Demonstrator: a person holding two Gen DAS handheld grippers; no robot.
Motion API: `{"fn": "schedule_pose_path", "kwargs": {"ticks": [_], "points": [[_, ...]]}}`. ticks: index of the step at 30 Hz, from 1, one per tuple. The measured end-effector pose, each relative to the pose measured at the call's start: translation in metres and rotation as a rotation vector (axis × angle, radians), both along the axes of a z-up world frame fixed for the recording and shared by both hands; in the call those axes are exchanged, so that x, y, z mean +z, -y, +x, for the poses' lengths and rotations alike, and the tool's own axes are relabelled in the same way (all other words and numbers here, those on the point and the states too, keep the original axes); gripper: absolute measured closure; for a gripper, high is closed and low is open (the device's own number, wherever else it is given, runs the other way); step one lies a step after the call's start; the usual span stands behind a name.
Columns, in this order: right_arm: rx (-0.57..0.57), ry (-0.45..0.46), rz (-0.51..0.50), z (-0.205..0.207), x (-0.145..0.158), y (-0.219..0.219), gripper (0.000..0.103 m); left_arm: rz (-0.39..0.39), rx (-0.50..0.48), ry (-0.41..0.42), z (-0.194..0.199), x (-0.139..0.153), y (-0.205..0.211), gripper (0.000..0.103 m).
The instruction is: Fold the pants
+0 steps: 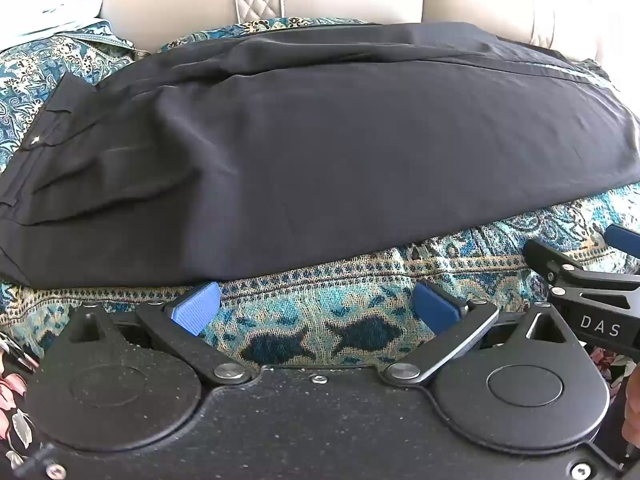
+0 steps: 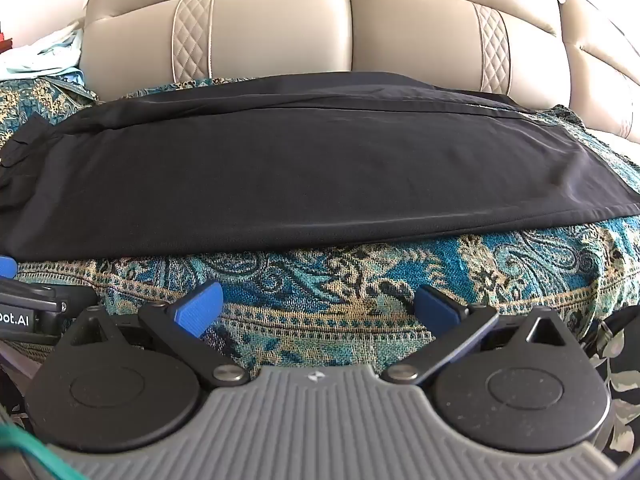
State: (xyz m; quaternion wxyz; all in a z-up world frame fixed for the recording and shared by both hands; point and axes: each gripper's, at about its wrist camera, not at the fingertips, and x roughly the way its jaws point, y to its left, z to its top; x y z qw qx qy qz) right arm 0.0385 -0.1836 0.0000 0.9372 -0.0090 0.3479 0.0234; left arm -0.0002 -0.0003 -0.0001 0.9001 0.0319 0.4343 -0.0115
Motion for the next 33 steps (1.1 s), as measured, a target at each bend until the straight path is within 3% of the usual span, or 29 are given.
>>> {"fn": "schedule_pose_path", "kwargs": {"ticks": [33], "points": [[0.0, 0.0, 0.005, 0.0001, -0.001, -0.0002, 0.0, -0.008, 0.001, -0.01, 0.0002, 0.0001, -0.0002, 0.0]]}}
